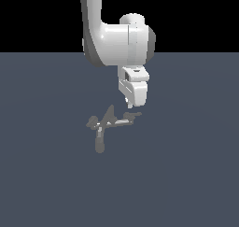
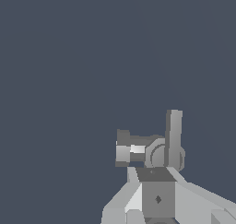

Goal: Turn on the faucet by rotating a designated handle.

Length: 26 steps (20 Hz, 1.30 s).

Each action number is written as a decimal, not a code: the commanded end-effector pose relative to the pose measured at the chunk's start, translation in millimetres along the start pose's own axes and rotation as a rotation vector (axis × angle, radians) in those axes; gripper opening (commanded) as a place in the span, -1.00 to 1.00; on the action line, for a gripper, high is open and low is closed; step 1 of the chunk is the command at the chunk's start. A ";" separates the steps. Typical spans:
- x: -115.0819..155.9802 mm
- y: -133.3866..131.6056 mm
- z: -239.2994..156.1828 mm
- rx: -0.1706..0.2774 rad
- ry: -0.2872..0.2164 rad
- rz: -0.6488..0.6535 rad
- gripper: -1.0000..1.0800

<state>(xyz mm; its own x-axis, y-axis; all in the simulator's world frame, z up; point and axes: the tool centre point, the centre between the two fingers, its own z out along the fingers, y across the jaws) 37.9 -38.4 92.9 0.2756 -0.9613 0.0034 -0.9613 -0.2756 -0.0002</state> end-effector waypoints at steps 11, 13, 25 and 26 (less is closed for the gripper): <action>25.8 -14.6 34.1 -0.001 -0.003 0.113 -1.00; 26.1 -14.7 34.2 -0.001 -0.003 0.115 -1.00; 33.7 0.1 32.3 0.000 -0.003 0.109 -1.00; 36.0 3.8 32.3 0.000 -0.003 0.109 -1.00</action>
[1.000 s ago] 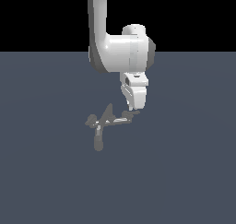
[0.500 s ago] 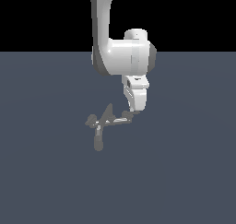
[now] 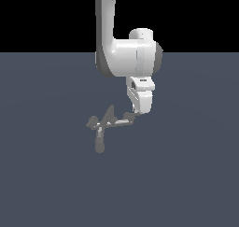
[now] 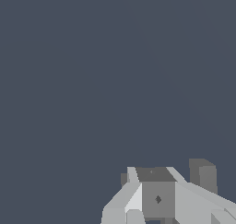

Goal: Turn on the faucet by rotating a designated handle.

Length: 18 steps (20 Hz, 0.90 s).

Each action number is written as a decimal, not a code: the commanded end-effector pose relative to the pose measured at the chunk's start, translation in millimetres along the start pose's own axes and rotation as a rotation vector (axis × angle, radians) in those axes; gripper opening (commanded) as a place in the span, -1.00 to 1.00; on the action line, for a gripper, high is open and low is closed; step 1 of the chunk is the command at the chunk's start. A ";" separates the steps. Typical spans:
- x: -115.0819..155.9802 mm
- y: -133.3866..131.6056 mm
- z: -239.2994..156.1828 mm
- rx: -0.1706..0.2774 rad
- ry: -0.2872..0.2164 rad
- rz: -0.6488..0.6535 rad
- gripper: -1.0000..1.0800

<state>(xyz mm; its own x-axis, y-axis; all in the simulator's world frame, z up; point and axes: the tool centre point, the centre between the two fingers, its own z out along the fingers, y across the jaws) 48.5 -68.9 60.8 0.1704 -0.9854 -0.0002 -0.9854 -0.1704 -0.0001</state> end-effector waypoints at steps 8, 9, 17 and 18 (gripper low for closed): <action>7.6 20.1 -0.3 0.003 -0.001 -0.003 -1.00; 8.0 23.5 -0.1 0.002 0.000 -0.002 -1.00; 8.8 50.7 -0.1 0.000 0.000 0.001 -1.00; 8.8 50.7 -0.1 0.000 0.000 0.001 -1.00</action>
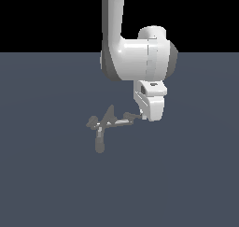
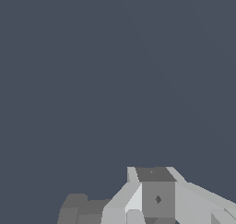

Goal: Turn on the faucet by rotating a designated handle.

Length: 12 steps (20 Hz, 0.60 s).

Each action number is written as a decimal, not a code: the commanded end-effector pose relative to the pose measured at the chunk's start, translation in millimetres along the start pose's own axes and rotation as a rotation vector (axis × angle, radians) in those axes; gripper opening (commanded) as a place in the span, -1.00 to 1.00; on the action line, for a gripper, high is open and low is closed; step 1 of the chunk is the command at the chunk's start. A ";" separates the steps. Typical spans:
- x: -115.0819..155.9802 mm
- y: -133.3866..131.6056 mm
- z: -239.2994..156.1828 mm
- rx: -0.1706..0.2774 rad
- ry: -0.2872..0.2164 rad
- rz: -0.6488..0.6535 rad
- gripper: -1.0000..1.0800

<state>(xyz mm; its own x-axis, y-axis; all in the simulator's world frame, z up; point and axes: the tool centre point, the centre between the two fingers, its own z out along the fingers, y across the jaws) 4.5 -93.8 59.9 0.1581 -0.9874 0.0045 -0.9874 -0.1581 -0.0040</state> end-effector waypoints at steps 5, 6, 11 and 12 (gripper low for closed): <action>-15.0 4.6 -1.1 0.007 -0.001 -0.010 -1.00; -17.8 7.4 -1.0 0.005 -0.001 -0.010 -1.00; -32.1 22.0 -1.2 -0.002 -0.004 -0.011 -1.00; -35.0 24.9 -1.2 -0.003 -0.004 -0.011 -1.00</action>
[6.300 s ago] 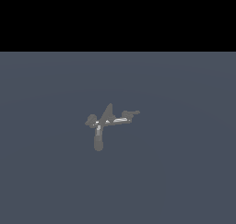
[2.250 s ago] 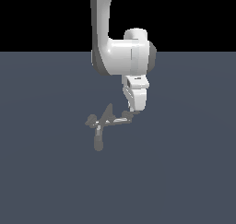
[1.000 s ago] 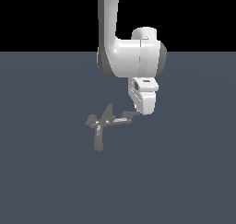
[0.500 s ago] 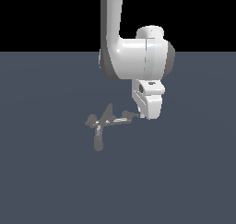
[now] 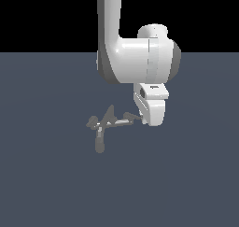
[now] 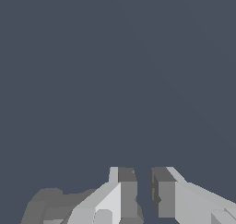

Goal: Turn on the faucet by rotating a designated handle.

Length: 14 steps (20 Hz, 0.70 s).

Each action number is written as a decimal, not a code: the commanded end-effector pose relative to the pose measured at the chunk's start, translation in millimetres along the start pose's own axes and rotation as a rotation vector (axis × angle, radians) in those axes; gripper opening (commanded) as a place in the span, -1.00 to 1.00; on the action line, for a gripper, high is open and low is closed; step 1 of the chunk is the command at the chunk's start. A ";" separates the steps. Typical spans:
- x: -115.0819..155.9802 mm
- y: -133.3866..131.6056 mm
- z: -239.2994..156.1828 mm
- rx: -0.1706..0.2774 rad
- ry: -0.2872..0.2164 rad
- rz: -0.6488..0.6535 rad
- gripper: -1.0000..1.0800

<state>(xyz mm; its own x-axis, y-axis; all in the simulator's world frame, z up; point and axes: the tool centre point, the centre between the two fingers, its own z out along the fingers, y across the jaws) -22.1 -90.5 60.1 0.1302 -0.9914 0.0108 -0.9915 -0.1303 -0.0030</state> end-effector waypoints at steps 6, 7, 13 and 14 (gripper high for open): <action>-33.9 -1.1 -1.1 -0.001 -0.006 -0.022 -1.00; -41.3 -1.5 -1.2 -0.001 -0.007 -0.026 -1.00; -25.6 2.1 -1.3 -0.006 0.004 0.023 -1.00; -32.2 -1.7 -1.3 -0.005 0.002 0.016 -1.00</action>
<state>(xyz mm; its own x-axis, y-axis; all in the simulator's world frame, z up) -29.5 -73.7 60.5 0.0933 -0.9955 0.0177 -0.9956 -0.0932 0.0052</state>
